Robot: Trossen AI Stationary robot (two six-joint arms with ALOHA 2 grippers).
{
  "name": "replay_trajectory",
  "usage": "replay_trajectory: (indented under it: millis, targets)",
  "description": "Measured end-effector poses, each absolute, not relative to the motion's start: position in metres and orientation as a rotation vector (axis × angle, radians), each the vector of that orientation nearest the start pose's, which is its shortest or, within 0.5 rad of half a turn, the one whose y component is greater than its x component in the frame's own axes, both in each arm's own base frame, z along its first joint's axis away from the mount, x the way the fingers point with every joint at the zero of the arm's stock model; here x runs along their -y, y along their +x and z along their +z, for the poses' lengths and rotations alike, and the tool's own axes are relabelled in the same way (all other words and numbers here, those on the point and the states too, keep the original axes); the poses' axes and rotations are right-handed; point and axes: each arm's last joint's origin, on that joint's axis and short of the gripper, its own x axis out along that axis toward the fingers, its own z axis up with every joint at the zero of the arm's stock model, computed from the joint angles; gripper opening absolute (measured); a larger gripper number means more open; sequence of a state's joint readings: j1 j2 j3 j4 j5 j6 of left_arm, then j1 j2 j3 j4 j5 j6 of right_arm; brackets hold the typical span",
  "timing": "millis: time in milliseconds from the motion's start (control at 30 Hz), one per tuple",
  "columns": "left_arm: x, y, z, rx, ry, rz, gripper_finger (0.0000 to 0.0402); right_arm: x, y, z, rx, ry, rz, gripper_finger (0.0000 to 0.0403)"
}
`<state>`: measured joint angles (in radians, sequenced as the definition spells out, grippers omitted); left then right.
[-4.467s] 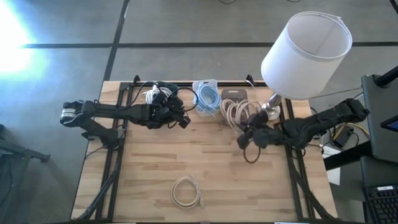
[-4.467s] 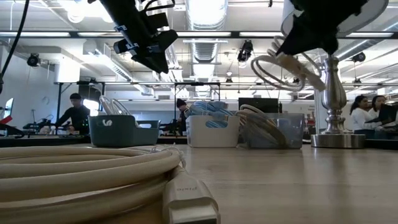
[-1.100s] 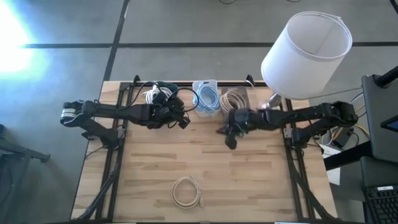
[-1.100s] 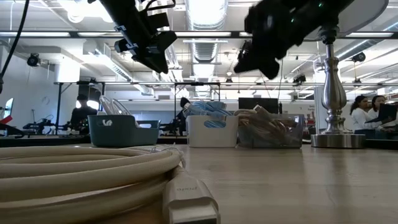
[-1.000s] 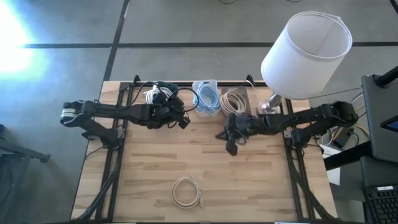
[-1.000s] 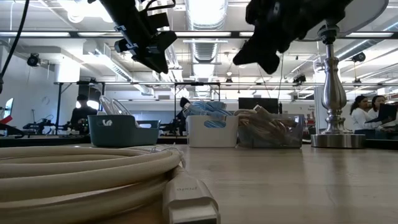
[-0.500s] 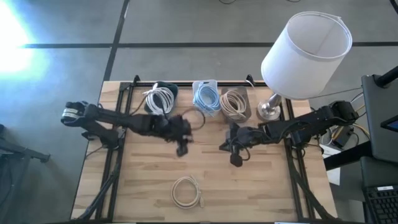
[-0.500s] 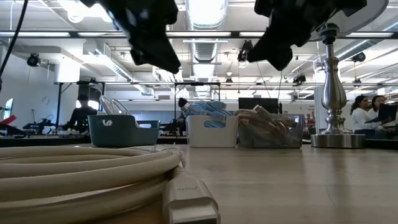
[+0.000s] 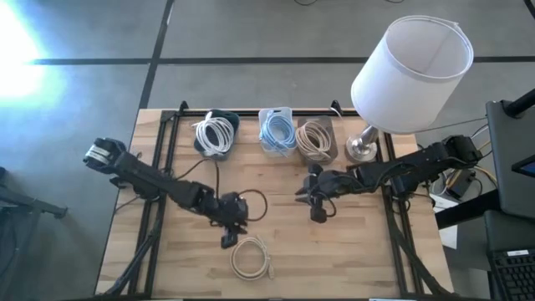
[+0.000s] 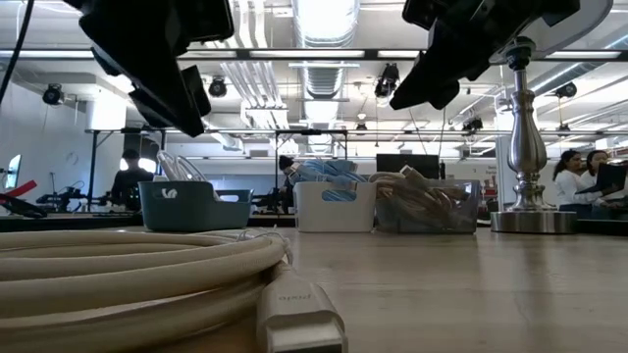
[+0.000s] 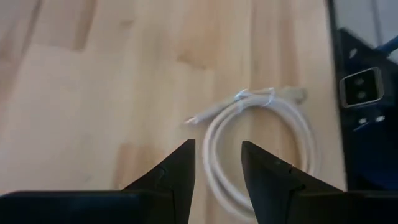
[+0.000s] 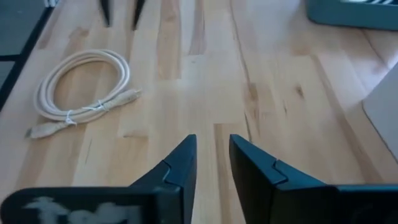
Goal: Sort HDMI cables
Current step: Put the brown HDMI cable into the black bin
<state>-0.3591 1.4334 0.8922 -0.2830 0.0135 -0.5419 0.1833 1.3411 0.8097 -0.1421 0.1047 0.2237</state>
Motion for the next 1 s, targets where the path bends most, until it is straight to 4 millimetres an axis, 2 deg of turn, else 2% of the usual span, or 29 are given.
replay_trajectory:
  millis: [200,600,833,1000]
  targets:
    - [0.112,0.277,0.201,-0.847,-0.435,-0.123,0.0133,-0.047,0.273,0.228,-0.671,0.08,0.005,0.011]
    - [0.125,0.291,0.146,-0.985,-0.454,-0.066,0.0133,-0.047,0.273,0.228,-0.669,0.0,0.03,0.0116]
    - [0.133,0.293,0.139,-0.992,-0.489,-0.096,0.0133,-0.047,0.273,0.228,-0.668,-0.007,0.032,0.0124]
    - [0.135,0.29,0.154,-0.946,-0.518,-0.119,0.0133,-0.047,0.273,0.228,-0.666,-0.007,0.032,0.0137]
